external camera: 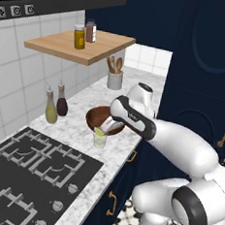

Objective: Grab a lemon wedge from the fridge and one ice cube from the ice bowl, and put them in the glass of lemonade.

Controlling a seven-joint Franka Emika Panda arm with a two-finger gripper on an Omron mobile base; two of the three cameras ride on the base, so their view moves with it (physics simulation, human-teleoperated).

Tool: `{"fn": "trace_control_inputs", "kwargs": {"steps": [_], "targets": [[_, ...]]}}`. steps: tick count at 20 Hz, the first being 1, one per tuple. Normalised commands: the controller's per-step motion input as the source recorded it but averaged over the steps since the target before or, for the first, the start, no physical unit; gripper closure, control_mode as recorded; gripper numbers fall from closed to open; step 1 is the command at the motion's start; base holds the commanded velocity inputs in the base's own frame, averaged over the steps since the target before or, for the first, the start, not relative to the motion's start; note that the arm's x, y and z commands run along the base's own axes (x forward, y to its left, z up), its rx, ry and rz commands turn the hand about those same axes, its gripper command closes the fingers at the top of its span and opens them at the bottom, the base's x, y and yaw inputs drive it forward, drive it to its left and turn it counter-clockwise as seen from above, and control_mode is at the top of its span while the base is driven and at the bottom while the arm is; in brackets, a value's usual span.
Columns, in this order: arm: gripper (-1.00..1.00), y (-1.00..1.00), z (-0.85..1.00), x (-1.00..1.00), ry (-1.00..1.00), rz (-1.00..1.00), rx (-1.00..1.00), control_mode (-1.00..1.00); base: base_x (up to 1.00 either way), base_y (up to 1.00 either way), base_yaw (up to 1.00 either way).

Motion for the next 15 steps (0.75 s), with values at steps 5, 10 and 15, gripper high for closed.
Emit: {"fn": "trace_control_inputs", "kwargs": {"steps": [5,10,15], "targets": [[-1.00,-0.28,0.15,-0.70,0.00,0.00,0.11,-1.00,0.00,0.00,0.00],[-1.00,-0.02,0.17,-0.64,0.00,-0.03,0.08,-1.00,0.00,0.00,0.00],[-1.00,-0.01,0.11,-0.64,-0.04,-0.14,0.09,-1.00,0.00,0.00,0.00]]}}
